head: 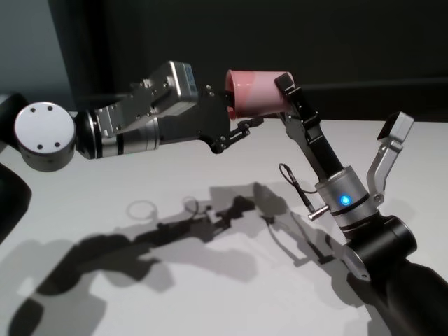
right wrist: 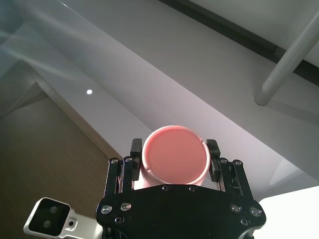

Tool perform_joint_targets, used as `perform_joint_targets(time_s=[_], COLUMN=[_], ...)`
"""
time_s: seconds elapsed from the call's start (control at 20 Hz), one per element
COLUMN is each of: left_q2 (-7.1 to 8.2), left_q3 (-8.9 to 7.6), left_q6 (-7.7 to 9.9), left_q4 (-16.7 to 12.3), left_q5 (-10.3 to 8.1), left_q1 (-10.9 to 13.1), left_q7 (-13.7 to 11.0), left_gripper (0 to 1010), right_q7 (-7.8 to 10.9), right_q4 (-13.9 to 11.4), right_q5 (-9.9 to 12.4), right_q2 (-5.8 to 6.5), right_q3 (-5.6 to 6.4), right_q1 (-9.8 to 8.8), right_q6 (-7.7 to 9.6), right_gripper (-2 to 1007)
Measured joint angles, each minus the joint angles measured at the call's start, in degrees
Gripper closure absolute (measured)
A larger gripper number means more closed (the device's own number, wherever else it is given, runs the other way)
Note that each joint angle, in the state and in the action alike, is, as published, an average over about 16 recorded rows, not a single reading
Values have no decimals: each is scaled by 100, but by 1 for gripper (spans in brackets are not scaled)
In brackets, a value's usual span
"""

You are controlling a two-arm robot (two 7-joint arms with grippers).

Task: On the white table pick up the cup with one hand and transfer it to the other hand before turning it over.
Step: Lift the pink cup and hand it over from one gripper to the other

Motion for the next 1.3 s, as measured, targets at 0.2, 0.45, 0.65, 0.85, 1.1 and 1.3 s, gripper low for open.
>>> perform_joint_targets(time_s=[0.2, 0.45, 0.65, 0.85, 1.1, 1.3], left_q2=[0, 0, 0, 6, 51, 116], left_q3=[0, 0, 0, 0, 0, -9], left_q6=[0, 0, 0, 4, 30, 51], left_q4=[0, 0, 0, -7, -41, -72], left_q5=[0, 0, 0, 1, 8, 20], left_q1=[0, 0, 0, 1, 21, 85], left_q7=[0, 0, 0, 0, 11, 52], left_gripper=[633, 440, 296, 173, 69, 25], right_q7=[1, 2, 2, 2, 2, 1], right_q4=[2, 4, 5, 6, 6, 7], right_q5=[-1, -2, -3, -3, -3, -4], right_q2=[-1, -2, -3, -3, -3, -3], right_q3=[1, 2, 3, 3, 4, 4], right_q1=[1, 3, 3, 4, 4, 4], right_q6=[3, 5, 7, 8, 9, 10], right_gripper=[260, 260, 260, 261, 261, 261])
